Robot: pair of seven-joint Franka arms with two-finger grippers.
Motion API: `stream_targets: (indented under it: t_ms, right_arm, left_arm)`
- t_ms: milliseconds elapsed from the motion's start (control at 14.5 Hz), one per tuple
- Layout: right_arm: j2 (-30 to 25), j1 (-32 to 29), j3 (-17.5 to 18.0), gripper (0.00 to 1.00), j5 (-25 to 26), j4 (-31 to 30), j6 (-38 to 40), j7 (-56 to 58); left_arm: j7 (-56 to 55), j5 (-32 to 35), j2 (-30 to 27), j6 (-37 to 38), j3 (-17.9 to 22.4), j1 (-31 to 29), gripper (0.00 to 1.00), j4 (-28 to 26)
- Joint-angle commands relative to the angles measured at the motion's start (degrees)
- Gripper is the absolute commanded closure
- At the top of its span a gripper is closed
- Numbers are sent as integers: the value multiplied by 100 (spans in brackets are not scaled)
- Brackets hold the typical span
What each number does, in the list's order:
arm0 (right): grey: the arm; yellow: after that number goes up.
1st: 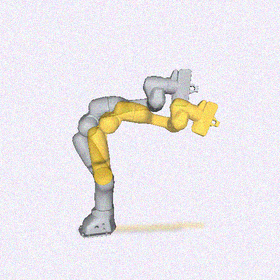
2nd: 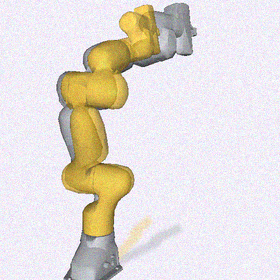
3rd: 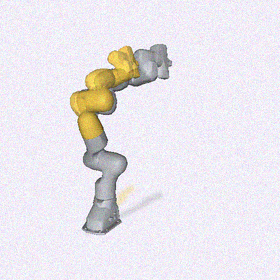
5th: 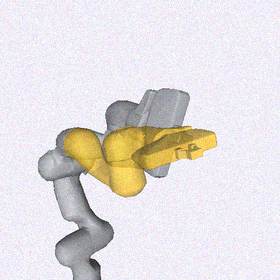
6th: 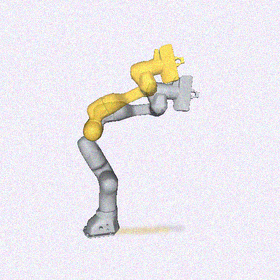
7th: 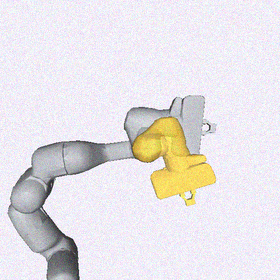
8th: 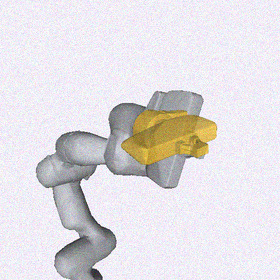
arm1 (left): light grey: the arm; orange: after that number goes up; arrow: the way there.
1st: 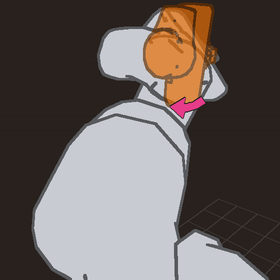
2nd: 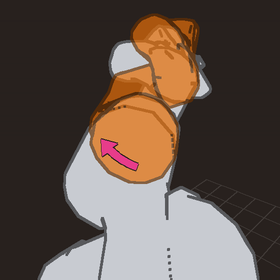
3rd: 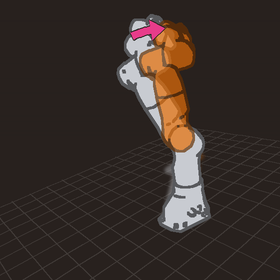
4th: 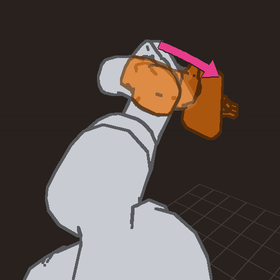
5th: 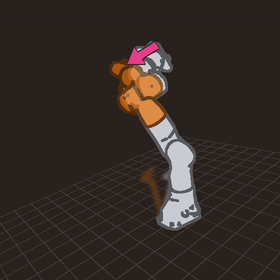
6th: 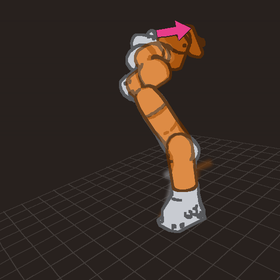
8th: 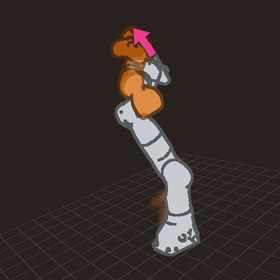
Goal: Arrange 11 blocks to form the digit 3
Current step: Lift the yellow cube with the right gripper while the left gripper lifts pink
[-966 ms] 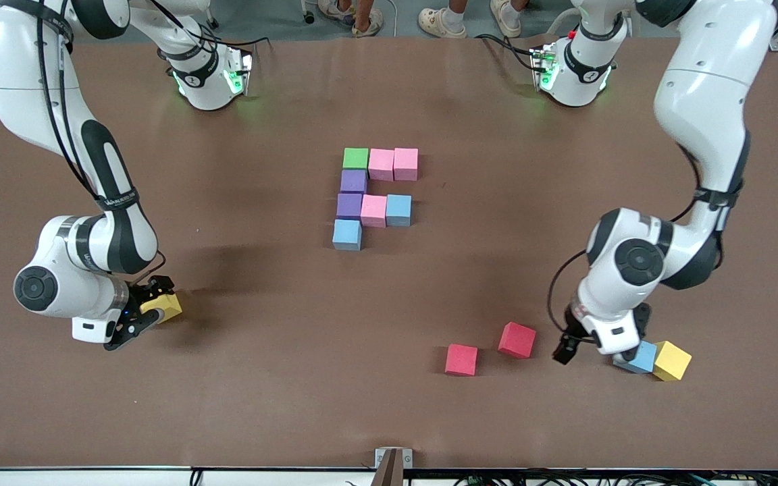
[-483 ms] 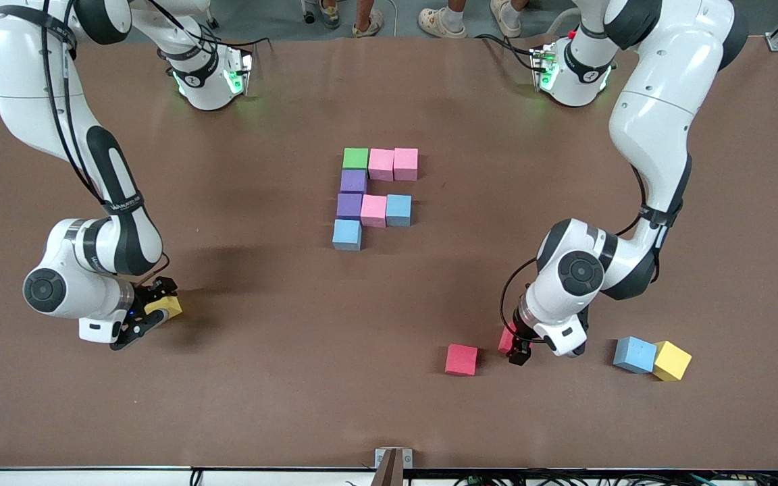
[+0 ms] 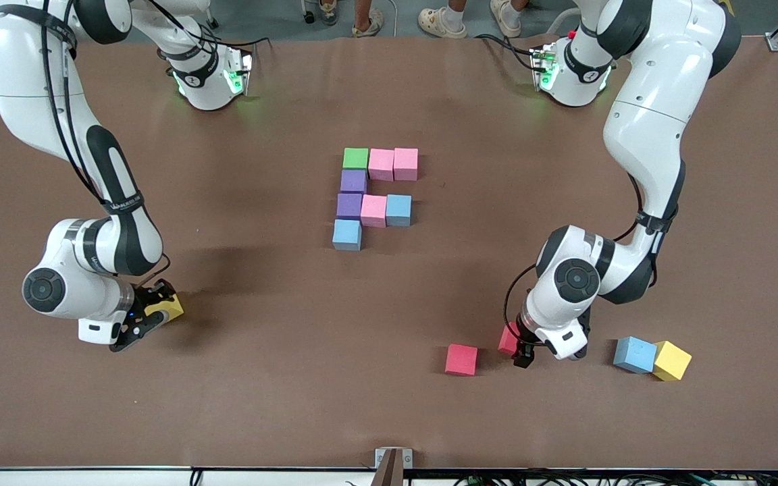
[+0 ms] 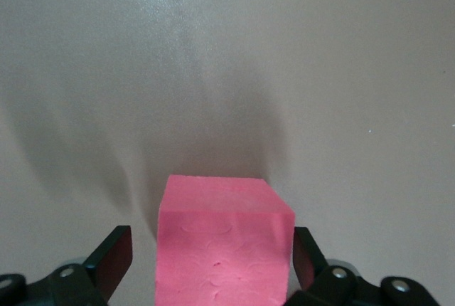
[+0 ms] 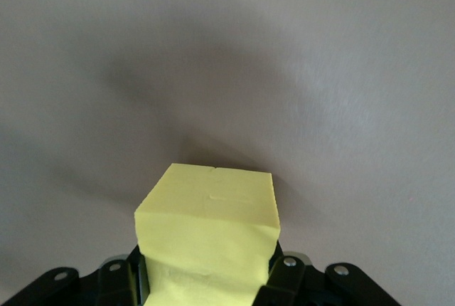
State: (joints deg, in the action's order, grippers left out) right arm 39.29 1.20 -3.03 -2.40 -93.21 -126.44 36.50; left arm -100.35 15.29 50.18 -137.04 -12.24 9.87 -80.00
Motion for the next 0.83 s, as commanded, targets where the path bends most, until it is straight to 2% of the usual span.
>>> stream_targets:
  t_ms: [0,207,414,621,759]
  right_arm:
    - [-105,431,30,71,-242,188,76,-957]
    - [-79,1021,30,71,-252,478,93,-2415]
    - [-61,1583,39,71,-479,567,93,-3470]
    - [61,2032,30,71,-1164,619,93,-4448]
    - [193,2278,30,71,-1297,733,93,-4765]
  left_arm:
    - [113,-44,97,107,108,120,24,169]
    - [95,79,98,107,108,120,62,169]
    - [104,70,-217,535,90,94,90,169]
    - [113,53,-824,1176,29,76,94,152]
    - [86,9,-1079,1775,-128,138,94,152]
